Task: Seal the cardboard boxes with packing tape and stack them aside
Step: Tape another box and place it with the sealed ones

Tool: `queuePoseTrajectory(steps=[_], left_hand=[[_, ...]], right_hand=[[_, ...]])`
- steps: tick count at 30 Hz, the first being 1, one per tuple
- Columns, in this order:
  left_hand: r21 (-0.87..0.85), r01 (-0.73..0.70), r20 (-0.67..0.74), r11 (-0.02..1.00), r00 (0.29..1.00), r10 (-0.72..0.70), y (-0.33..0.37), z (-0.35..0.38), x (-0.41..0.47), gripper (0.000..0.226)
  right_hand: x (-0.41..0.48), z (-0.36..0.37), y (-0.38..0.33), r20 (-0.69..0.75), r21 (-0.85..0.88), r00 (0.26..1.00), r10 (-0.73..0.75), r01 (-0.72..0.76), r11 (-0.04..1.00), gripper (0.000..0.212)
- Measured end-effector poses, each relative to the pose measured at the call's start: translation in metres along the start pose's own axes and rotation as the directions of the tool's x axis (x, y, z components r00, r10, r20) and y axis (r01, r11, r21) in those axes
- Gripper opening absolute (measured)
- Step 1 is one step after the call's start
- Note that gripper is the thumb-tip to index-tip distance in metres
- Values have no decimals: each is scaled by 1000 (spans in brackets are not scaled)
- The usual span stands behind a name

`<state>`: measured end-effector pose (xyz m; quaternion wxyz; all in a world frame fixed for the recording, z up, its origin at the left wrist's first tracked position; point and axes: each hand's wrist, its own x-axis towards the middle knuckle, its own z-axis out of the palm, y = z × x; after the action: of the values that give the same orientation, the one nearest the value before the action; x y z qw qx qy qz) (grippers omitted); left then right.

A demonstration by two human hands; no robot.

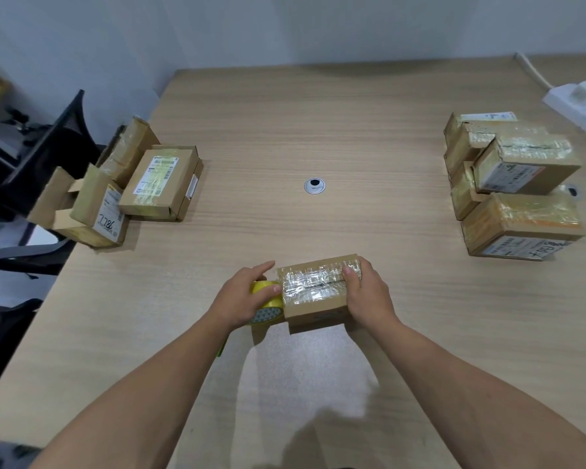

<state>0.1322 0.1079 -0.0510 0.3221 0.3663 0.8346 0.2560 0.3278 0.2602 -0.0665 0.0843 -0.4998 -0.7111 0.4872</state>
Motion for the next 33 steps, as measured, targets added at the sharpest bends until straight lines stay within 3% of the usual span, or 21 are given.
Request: queuePoseTrajectory(steps=[4,10,17,27,30,33], left_hand=[[135,-43,60,990,998,35,-1,-1,3,47],[258,-57,138,965,990,21,-2,-5,7,65],[30,-48,234,998,971,40,10,-23,4,33],[181,-215,331,960,932,146,61,-75,16,61],[126,-228,292,965,939,184,73,-85,19,59],[29,-214,284,976,938,197,82,-85,17,50]], right_hand=[[-2,-1,-1,1,3,1000,0,0,1000,56],[-2,0,-2,-1,17,1000,-2,2,1000,55],[-5,-6,-1,-40,125,999,33,-27,992,51],[-8,4,14,58,454,979,194,-199,869,49],[-10,7,18,94,551,965,244,-254,795,32],[-14,2,20,69,525,973,218,-221,822,36]])
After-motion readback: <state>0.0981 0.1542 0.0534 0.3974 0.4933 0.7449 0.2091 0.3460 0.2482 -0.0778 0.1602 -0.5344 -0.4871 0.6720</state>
